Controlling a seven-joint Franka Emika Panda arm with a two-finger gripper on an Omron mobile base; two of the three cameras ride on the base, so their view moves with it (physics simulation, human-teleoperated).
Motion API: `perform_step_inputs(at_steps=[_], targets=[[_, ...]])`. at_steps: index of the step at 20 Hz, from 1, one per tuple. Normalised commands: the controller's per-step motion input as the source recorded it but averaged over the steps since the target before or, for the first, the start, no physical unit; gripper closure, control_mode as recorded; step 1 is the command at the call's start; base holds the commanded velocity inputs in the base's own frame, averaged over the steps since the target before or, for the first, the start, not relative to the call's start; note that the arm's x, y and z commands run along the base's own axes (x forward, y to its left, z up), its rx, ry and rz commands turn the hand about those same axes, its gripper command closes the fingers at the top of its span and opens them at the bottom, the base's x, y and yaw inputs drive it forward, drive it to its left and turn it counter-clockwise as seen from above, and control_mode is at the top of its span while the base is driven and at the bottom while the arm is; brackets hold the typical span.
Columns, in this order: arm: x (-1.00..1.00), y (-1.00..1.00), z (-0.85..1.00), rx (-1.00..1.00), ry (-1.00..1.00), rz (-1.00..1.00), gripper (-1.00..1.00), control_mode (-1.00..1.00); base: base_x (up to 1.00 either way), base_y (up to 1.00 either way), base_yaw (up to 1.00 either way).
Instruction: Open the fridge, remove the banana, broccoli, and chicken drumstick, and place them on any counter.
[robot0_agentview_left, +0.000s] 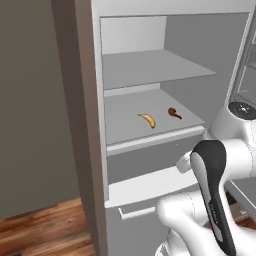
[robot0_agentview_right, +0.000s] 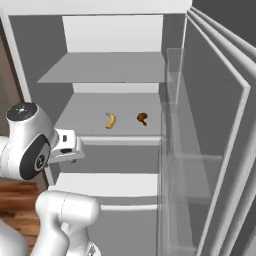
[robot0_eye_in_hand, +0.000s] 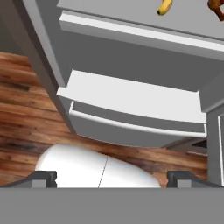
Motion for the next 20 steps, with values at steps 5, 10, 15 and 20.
perform_step_inputs(at_steps=[5, 10, 15, 20], targets=[[0.0, 0.0, 0.0, 0.0, 0.0, 0.0, -1.0, 1.0, 0.81, -0.12, 0.07], [0.0, 0.0, 0.0, 0.0, 0.0, 0.0, -1.0, 1.0, 0.53, -0.02, 0.01], [0.0, 0.0, 0.0, 0.0, 0.0, 0.0, -1.0, 1.0, 0.17, -0.01, 0.0], [0.21, -0.07, -0.09, 0.0, 0.0, 0.0, -1.0, -1.0, 0.0, 0.0, 0.0]])
